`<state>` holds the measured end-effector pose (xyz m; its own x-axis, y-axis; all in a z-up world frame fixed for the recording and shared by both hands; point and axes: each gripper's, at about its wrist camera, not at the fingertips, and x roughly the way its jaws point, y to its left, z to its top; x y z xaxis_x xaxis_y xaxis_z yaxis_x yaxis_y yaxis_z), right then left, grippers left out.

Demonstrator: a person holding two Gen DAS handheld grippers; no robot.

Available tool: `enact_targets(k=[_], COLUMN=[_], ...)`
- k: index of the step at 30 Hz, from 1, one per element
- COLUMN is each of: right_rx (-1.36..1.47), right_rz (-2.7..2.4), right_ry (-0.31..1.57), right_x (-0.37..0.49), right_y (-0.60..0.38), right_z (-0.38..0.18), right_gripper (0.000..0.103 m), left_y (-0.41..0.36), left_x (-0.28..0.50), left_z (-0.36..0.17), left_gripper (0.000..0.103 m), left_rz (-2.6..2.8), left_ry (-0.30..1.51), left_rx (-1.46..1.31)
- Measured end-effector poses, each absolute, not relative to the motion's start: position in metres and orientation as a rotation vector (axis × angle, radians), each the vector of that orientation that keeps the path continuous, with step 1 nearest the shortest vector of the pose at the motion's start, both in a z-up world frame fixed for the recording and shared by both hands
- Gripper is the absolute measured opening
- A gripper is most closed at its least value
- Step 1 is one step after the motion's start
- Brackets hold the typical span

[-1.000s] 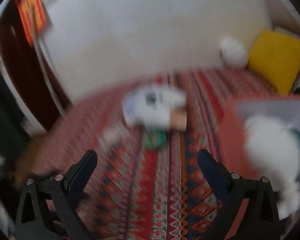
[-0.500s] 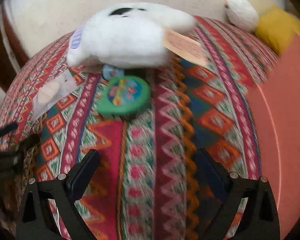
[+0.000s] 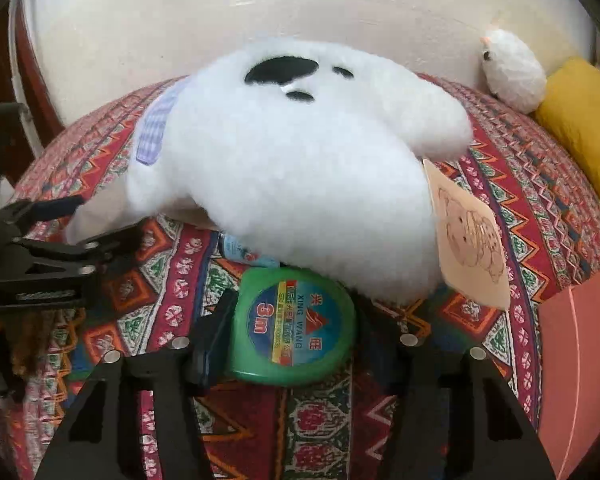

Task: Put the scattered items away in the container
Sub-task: 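Grasp the green tape measure with the right tool while the left tool grasps the sponge bag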

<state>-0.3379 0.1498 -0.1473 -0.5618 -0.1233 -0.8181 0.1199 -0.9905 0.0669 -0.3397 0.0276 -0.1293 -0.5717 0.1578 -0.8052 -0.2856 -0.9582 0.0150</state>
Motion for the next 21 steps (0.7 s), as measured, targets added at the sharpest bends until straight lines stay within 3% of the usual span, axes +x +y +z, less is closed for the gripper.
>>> enact_targets(k=[1, 2, 3, 10, 13, 21], right_rx=[1.399, 1.404, 1.413, 1.467, 1.409, 1.102], right_rz=[-2.654, -2.649, -2.641, -2.557, -2.559, -2.665], right_ry=[-0.01, -0.011, -0.016, -0.248, -0.265, -0.314], right_x=[-0.337, -0.337, -0.334, -0.294, -0.267, -0.182], right_y=[0.151, 0.151, 0.151, 0.173, 0.173, 0.194], right_z=[-0.146, -0.146, -0.144, -0.123, -0.101, -0.02], right_gripper=[0.059, 0.059, 0.059, 0.059, 0.059, 0.059], left_y=[0.03, 0.032, 0.034, 0.025, 0.019, 0.025], left_x=[-0.337, -0.335, -0.328, -0.253, -0.216, -0.126], left_z=[-0.126, -0.123, -0.121, -0.099, -0.078, 0.017], left_gripper=[0.08, 0.063, 0.054, 0.05, 0.05, 0.05], left_rz=[2.571, 2.57, 2.573, 2.609, 2.642, 2.724], left_ry=[0.205, 0.203, 0.201, 0.138, 0.098, 0.09], left_rx=[-1.286, -1.278, -1.275, -1.238, -1.183, -0.887])
